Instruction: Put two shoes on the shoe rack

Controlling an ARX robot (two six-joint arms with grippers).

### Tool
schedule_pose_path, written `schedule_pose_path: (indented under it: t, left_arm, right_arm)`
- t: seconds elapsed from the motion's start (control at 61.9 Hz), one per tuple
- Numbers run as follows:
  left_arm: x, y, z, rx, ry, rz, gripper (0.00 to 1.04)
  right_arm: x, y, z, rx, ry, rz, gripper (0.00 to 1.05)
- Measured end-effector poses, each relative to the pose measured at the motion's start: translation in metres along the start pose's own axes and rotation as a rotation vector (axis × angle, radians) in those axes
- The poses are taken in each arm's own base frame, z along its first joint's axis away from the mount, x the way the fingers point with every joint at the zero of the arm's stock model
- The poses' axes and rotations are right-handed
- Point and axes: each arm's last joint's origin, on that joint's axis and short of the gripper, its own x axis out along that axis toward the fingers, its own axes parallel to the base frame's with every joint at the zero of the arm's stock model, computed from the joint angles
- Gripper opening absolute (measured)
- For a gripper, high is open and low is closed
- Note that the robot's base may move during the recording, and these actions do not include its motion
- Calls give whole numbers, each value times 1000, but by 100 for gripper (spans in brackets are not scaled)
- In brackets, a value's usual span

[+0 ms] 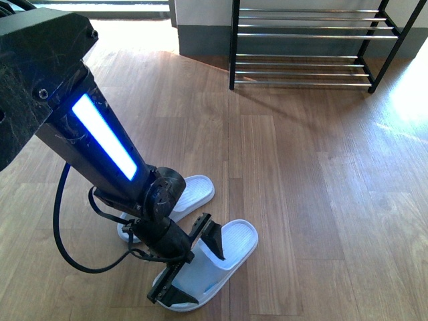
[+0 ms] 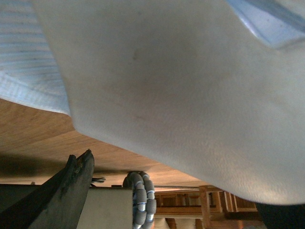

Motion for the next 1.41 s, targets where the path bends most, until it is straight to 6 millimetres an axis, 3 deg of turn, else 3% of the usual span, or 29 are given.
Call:
schedule_pose_path:
  t: [0.097, 0.226, 0.275, 0.291, 0.323, 0.404, 0.469, 0.646, 1.406]
  left_arm:
    - [4, 3, 2, -42, 20, 7, 90]
    - [10, 11, 5, -117, 35, 60, 61]
    - [10, 12, 5, -120, 35, 64, 60]
    - [10, 11, 5, -125, 32, 74, 50]
    - [9, 10, 6, -122, 22, 80, 45]
    - [8, 10, 5, -128, 23, 89, 44]
    - [7, 9, 6, -185, 20, 92, 23]
    - [6, 8, 6, -187, 35, 87, 2]
    - [5, 8, 6, -189, 39, 85, 2]
  right_arm:
    - [0, 0, 0, 0, 0, 0, 96]
    - [0, 0, 0, 0, 0, 0, 96]
    - [0, 0, 0, 0, 0, 0, 96]
    - [0, 0, 0, 0, 0, 0, 96]
    - [0, 0, 0, 0, 0, 0, 96]
    - [0, 0, 0, 0, 0, 0, 96]
    - [0, 0, 0, 0, 0, 0, 96]
    - [0, 0, 0, 0, 0, 0, 96]
    - [0, 0, 0, 0, 0, 0, 96]
